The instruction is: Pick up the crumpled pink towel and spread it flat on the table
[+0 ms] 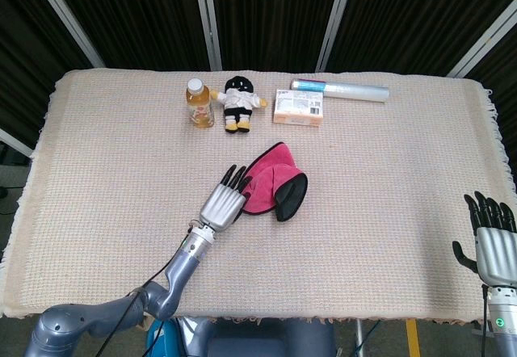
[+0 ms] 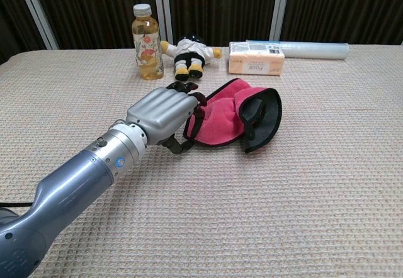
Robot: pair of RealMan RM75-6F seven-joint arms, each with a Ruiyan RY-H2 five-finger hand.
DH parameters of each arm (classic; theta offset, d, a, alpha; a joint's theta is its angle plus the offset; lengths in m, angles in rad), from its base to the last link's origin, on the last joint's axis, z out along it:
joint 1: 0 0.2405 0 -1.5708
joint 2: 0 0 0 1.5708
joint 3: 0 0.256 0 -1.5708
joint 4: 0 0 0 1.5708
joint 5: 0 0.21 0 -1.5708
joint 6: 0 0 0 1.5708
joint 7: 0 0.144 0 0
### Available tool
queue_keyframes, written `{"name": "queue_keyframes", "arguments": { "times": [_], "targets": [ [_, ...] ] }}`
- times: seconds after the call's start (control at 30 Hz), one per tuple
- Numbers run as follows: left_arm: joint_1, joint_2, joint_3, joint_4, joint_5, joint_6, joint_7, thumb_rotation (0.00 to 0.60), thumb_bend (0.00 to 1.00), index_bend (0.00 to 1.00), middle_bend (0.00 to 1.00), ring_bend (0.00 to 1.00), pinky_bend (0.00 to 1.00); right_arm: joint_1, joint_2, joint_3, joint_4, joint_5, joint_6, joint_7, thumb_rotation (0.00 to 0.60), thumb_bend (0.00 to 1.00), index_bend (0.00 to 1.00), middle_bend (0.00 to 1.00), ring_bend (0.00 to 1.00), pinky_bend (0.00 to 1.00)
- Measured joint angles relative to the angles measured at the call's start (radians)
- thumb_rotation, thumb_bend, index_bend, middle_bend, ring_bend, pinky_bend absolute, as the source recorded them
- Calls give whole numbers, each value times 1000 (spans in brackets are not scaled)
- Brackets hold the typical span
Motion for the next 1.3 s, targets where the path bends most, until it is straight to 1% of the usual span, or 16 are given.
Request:
{"name": "queue_keyframes", "arguments": {
  "times": [0.23, 0.47, 0.63, 0.73, 0.83, 0.9, 1.0, 1.1, 1.17, 1.27, 1.3],
  "targets": [
    [3, 6, 6, 10, -8, -1, -5, 600, 457, 595, 180, 0, 0, 0, 0, -5, -4, -4, 1, -3, 600, 345, 0, 0, 0, 0],
    [-2, 12, 7, 13, -8, 5, -21, 600, 470, 601, 185, 0, 0, 1, -5, -6, -2, -1, 1, -13, 600, 345, 0, 0, 0, 0],
    [-14, 31, -8, -24, 4, 27, -29, 600, 469, 600, 183, 0, 0, 4, -6, -3, -2, 4, 0, -15, 600, 344, 0, 0, 0, 0],
    [-33, 59, -30, -74, 10, 34, -25, 600, 469, 598, 181, 0, 0, 9, -7, 3, -9, 6, -1, -11, 600, 345, 0, 0, 0, 0],
    [-62, 96, -70, -146, 8, 29, -6, 600, 470, 598, 181, 0, 0, 18, -8, 10, -25, 2, -4, 1, 600, 345, 0, 0, 0, 0],
    [-89, 122, -112, -207, -4, 14, 17, 600, 470, 597, 181, 0, 0, 26, -8, 14, -44, -2, -10, 7, 600, 345, 0, 0, 0, 0],
    [-141, 159, -190, -294, -44, -25, 73, 600, 473, 600, 181, 0, 0, 43, -4, 24, -85, -8, -23, 12, 600, 345, 0, 0, 0, 0],
    [-203, 184, -267, -343, -107, -69, 155, 600, 478, 604, 184, 0, 0, 67, 0, 42, -138, -5, -40, 9, 600, 345, 5, 0, 0, 0],
    [-253, 193, -317, -359, -162, -97, 217, 600, 478, 605, 186, 0, 0, 87, 1, 60, -178, 7, -53, 2, 600, 345, 51, 0, 0, 0],
    [-324, 193, -378, -361, -244, -130, 284, 600, 477, 605, 187, 0, 0, 118, -4, 85, -228, 32, -78, -6, 600, 345, 130, 0, 0, 0],
    [-347, 191, -394, -358, -268, -138, 301, 600, 477, 605, 187, 0, 0, 127, -7, 91, -241, 43, -87, -9, 600, 345, 142, 0, 0, 0]
  ]
}}
